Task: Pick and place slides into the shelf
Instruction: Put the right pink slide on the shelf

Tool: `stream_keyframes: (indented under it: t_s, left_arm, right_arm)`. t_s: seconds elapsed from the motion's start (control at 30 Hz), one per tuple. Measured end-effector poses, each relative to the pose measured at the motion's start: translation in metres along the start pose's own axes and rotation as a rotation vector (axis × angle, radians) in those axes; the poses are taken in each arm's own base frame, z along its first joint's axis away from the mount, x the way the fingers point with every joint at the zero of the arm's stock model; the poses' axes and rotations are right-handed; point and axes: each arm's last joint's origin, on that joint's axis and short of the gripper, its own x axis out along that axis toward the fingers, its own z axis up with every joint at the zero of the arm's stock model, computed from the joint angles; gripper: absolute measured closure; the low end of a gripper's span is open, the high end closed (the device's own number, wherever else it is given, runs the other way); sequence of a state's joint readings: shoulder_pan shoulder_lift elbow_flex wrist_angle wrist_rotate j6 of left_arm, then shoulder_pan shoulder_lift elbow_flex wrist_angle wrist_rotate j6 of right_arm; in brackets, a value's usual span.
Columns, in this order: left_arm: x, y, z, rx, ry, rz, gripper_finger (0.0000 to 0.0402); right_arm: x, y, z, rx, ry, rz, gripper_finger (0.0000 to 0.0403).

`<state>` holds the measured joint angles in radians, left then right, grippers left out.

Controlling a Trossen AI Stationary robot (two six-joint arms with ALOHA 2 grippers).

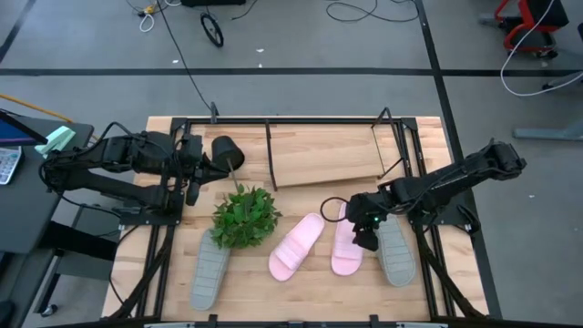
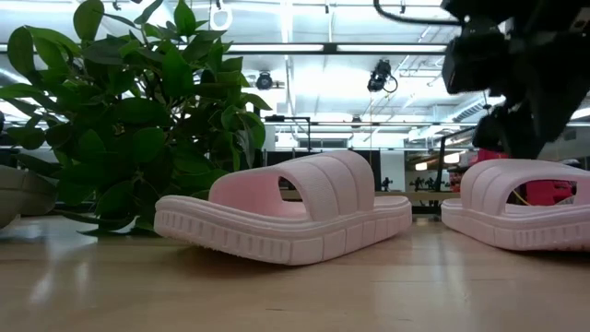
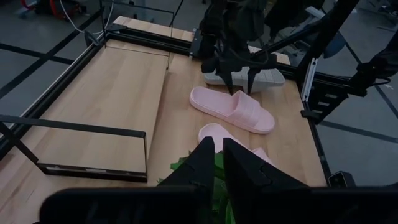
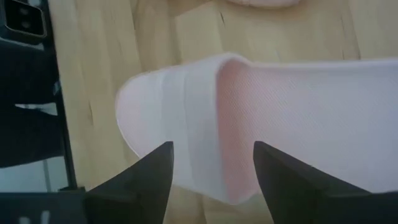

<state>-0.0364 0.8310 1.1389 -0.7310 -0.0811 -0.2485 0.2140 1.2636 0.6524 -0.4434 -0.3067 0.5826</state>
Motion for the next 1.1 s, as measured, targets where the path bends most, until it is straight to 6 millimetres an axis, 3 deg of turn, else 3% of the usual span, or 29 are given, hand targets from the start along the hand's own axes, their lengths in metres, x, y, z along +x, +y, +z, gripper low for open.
stream_keyframes:
  t_s: [0.5, 0.77, 0.93, 1.1]
  left_arm:
    - [0.0, 0.0, 0.0, 0.01, 0.0, 0.0, 0.0371]
    - [0.0, 0.0, 0.0, 0.009, -0.001, 0.0, 0.0361]
    - [0.0, 0.0, 0.0, 0.009, -0.001, 0.0, 0.0364]
    - [0.0, 0.0, 0.0, -0.002, -0.001, 0.0, 0.0372]
  right_arm:
    - [0.013, -0.009, -0.007, -0.001, -0.044, 0.069, 0.0177]
    - [0.016, -0.01, -0.007, -0.031, -0.031, 0.082, 0.0197]
    - [0.033, -0.013, -0.005, -0.021, 0.033, 0.116, 0.0251]
    - [0.041, -0.012, -0.001, 0.011, 0.07, 0.154, 0.0371]
